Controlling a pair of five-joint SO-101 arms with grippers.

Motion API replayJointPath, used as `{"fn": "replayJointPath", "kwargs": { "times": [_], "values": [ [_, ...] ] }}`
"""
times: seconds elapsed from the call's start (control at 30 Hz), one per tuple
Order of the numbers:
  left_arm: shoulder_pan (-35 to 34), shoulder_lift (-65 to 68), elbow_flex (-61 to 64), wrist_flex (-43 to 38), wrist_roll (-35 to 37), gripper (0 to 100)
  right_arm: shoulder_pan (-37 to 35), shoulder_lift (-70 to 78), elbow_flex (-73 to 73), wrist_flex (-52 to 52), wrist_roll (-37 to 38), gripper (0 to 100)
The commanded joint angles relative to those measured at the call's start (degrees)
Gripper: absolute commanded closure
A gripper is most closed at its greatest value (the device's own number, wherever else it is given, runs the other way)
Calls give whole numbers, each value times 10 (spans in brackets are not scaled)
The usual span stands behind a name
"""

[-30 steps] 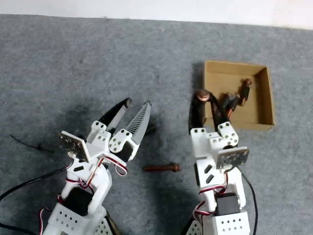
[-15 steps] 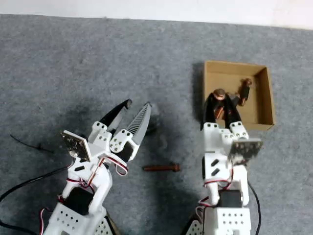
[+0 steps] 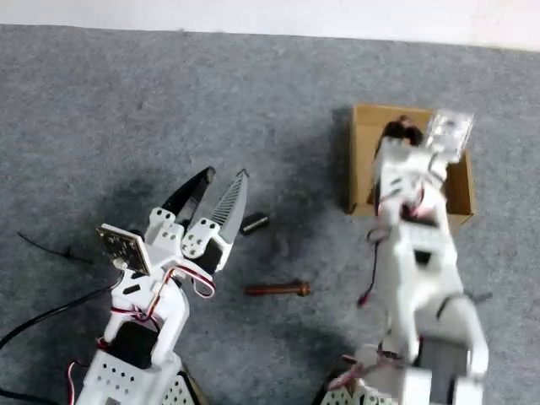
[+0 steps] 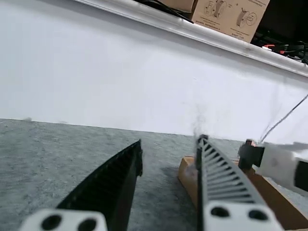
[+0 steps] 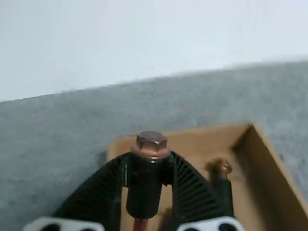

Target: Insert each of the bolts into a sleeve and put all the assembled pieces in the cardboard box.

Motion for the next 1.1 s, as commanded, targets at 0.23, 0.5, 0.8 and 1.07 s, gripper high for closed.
{"fn": "replayJointPath", "kwargs": {
  "times": [0.23, 0.5, 0.8, 1.07],
  "values": [
    [-1, -8, 13, 19, 4, 815, -8, 208, -343, 279, -14, 864],
    [-1, -7, 13, 34, 4, 815, -25, 184, -357, 341, -14, 822],
    [-33, -13, 13, 32, -23, 815, -165, 39, -309, 509, -13, 822],
    [-100, -13, 12, 11, -26, 816, -330, 19, -186, 509, 22, 822]
  ]
}}
